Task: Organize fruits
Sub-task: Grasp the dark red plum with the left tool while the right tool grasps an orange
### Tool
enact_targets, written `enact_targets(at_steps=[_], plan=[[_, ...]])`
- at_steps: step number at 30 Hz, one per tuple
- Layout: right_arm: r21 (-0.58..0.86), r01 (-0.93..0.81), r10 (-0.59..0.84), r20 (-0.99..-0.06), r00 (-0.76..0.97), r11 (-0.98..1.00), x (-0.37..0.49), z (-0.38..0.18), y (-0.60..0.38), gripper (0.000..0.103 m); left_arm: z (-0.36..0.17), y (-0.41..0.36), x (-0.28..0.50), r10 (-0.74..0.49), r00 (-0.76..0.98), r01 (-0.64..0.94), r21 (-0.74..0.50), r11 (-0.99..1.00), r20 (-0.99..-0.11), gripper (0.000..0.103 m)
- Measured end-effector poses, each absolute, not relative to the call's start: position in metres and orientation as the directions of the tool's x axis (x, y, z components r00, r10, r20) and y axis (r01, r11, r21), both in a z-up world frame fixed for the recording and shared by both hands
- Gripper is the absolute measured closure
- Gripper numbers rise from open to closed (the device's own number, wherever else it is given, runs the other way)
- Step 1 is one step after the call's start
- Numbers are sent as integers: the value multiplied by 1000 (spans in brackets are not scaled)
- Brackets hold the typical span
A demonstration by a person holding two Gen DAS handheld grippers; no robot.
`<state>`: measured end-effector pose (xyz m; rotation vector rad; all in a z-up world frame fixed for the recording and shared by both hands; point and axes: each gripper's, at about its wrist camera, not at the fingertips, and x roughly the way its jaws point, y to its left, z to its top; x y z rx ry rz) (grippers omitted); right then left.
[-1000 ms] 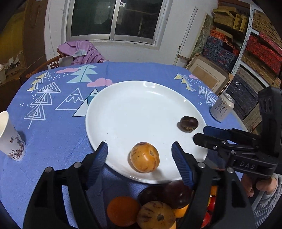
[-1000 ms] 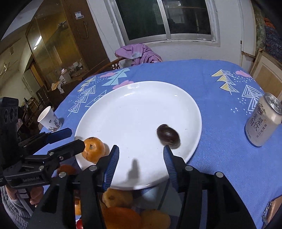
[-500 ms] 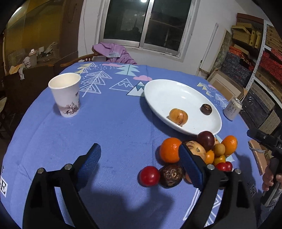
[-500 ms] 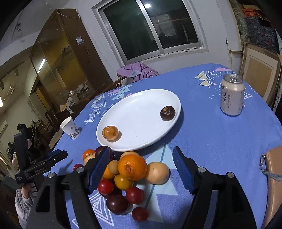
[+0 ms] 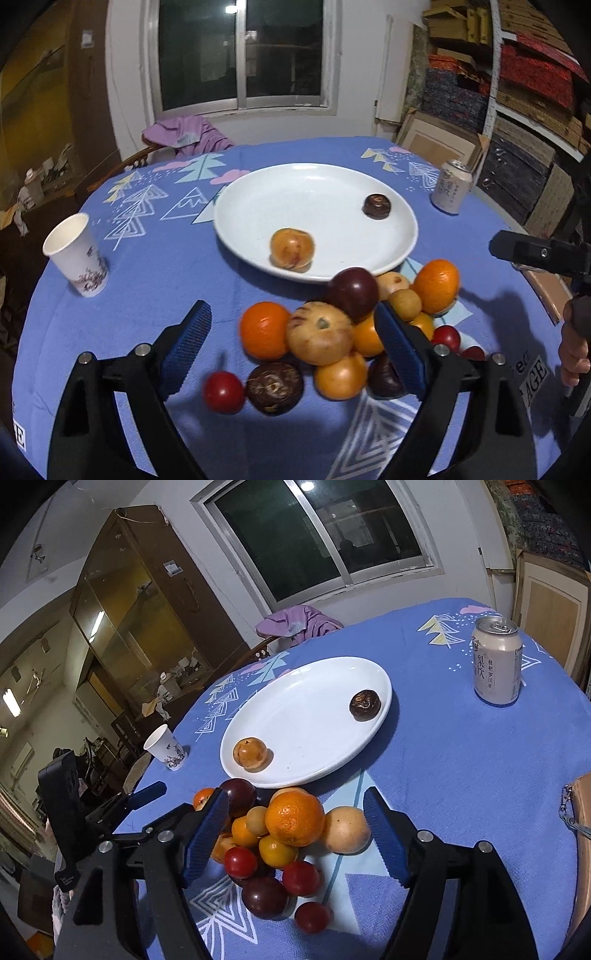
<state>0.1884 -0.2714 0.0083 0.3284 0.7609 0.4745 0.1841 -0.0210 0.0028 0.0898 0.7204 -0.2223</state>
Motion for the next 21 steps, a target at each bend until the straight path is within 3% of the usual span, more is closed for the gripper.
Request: enact_targets(at_steps=[4,11,14,19,21], plan=[[463,-295,536,-575,618,836,188,9,-272,27,-1,-52,186,-155,732,274,78,958,-664,15],[466,-289,535,-578,616,836,187,9,-272,27,-10,-62,204,-220,699,299,-1,954,-680,16],[478,-279,538,-580,612,833,189,9,-274,27,-14,-63,210,-252,680,315,-36,948,-689,27],[484,-270,536,-582,611,833,189,8,-275,27,-18,-60,217,-291,662,323,-87,942,-691,32],[482,-271,536,-584,609,833,188,7,-275,27,-18,-58,218,-316,652,335,-112,936,-690,39]])
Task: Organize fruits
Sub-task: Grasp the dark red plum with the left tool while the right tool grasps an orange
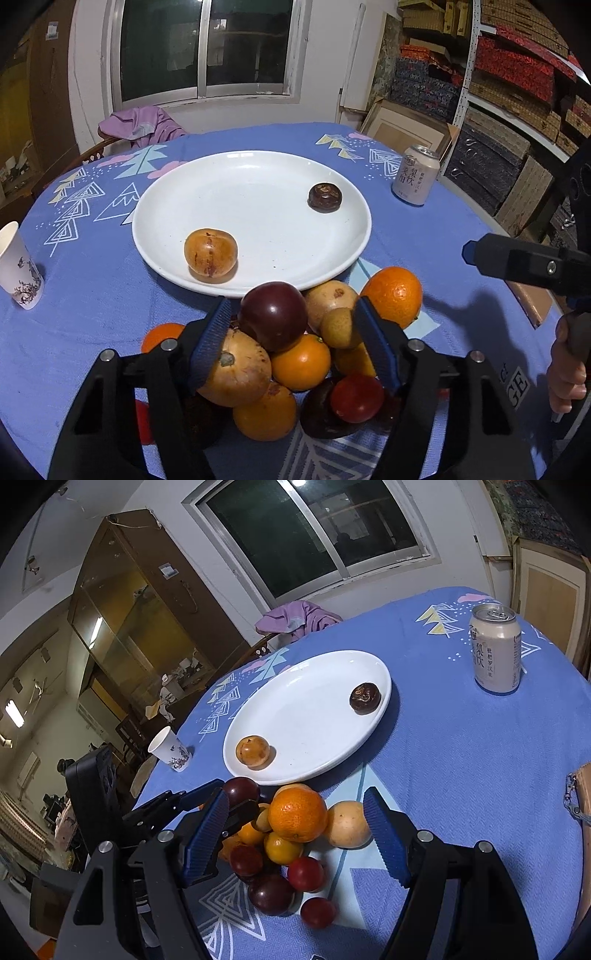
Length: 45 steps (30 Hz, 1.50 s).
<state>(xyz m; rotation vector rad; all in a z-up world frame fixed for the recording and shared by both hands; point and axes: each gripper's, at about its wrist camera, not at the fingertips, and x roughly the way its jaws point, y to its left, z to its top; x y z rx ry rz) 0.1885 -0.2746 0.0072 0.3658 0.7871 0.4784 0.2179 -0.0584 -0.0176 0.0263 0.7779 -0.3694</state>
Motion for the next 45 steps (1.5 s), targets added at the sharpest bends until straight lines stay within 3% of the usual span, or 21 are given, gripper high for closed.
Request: enact_targets(at_steps=[5,15,23,31,40,45], plan=[[480,-266,532,-589,608,836,189,6,-274,27,-19,-56,219,-330,646,338,-130,932,-689,42],[474,-257,523,-603,603,842,190,2,-273,27,-20,-47,220,-300,648,315,-113,942,-700,65],[472,-256,521,-604,603,843,191,2,-273,27,-26,-64,209,-177,682,298,49,953,-709,65],[461,-263,518,-610,600,847,191,2,-272,27,-27,-59,207,-204,687,300,17,954,-697,66],[404,-338,527,-639,561,850,188,-3,-249,27,-5,-24,184,-270,704,276,-98,956,-656,66],[316,-334,458,-667,588,888,189,-12,-239,33,1,-10,171,-283,717,271,-120,955,-637,66]])
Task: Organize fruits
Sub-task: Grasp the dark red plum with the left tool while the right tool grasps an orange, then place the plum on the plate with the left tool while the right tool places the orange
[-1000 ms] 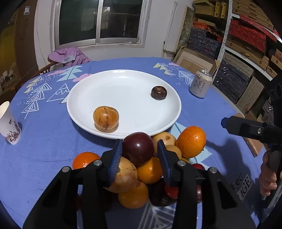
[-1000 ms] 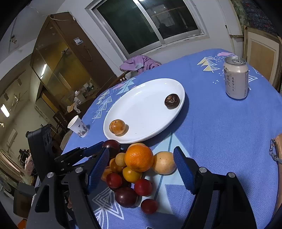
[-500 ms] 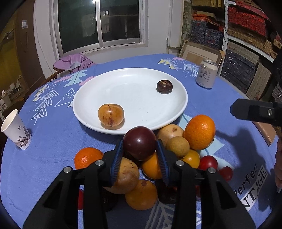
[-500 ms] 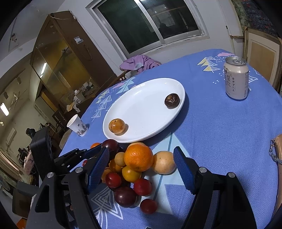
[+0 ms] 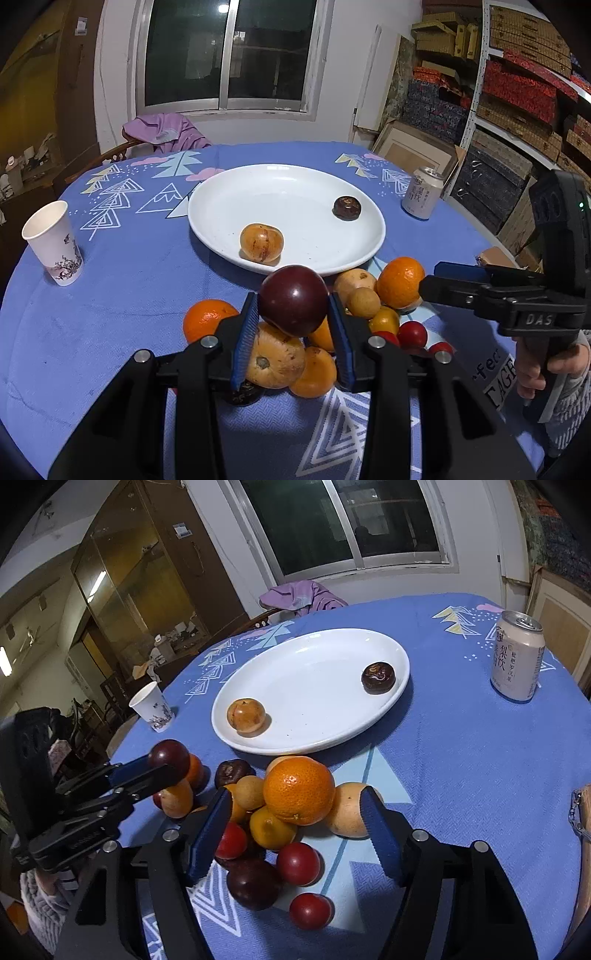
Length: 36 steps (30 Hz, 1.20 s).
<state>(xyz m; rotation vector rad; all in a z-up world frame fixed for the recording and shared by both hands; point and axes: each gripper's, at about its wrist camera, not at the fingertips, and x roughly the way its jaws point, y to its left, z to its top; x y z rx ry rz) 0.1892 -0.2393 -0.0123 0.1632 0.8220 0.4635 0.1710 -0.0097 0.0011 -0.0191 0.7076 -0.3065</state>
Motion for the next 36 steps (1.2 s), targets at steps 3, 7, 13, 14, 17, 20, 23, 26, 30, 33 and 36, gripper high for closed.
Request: enact_targets(at_steps=[3,7,13,14,17,20,23,26,30,33,36], plan=[[281,-340,436,-674,596,898,190,-18,-233,38,2,-9,168,-288,719,272,-125,954,-633,66],[221,-358,406,-684,607,907,190,-25,-220,50,3,-8,166,-298,721,273,-139,952,-626,66],[204,-352,392,-673,627,913,189,-25,-222,57,9,-4,161,-306,733,271,-151,951,-608,66],[196,-354,388,-672,630,914,188,-25,-221,57,10,-3,160,-305,735,269,-153,951,-606,66],[200,-352,390,-667,635,914,187,-23,-222,58,15,6,156,-304,748,255,-166,952,-590,66],[226,-350,410,-632,657,909,183,-12,-229,58,20,17,150,-296,764,237,-177,955,-573,66],[254,-343,426,-597,680,904,179,1,-240,58,21,25,146,-280,774,217,-177,960,-568,66],[274,-325,425,-580,695,905,178,8,-248,58,19,30,148,-271,769,203,-182,962,-579,66],[278,-324,427,-559,711,904,183,24,-249,58,33,26,168,-249,773,195,-154,969,-583,66],[260,-332,422,-556,716,907,200,42,-238,58,52,15,198,-237,777,211,-113,971,-584,65],[255,-347,430,-572,698,902,230,51,-221,58,62,3,231,-249,769,223,-118,968,-588,65]])
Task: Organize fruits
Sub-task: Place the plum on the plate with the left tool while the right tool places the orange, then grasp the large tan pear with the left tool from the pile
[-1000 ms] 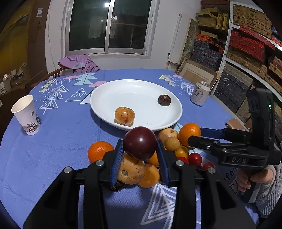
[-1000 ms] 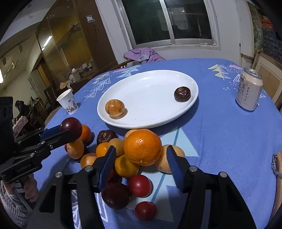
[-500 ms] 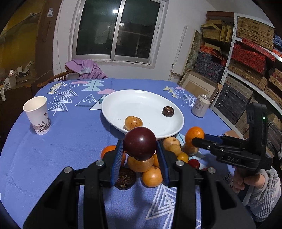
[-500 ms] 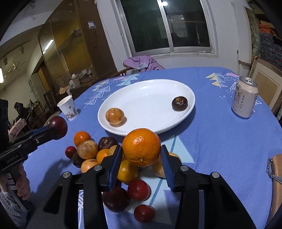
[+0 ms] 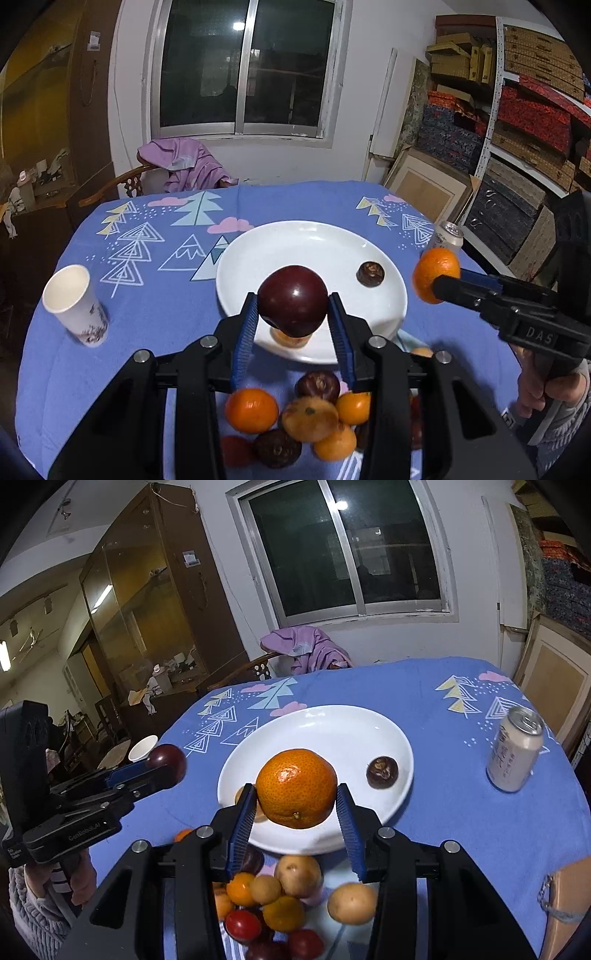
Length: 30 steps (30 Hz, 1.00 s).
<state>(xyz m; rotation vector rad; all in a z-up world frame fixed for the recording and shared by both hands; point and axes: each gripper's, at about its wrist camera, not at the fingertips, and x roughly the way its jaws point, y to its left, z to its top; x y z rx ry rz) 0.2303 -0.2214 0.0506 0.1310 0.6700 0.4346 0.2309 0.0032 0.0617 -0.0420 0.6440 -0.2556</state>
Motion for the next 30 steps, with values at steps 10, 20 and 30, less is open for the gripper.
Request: enact_targets(at_steps=[10,20,30], plan=[[195,-349,375,-719,585,917,302,-13,-181,58,4,-12,340,-238,662,185,-153,971,-710,65],[220,-332,386,-697,604,917,291,5,-198,52,2,0,334,-247,662,166,-184,969,-708,44],[278,-287,398,-573,717,917,194,30,-249,27,18,55,209,-196,750,81,-207,975,-632,19]])
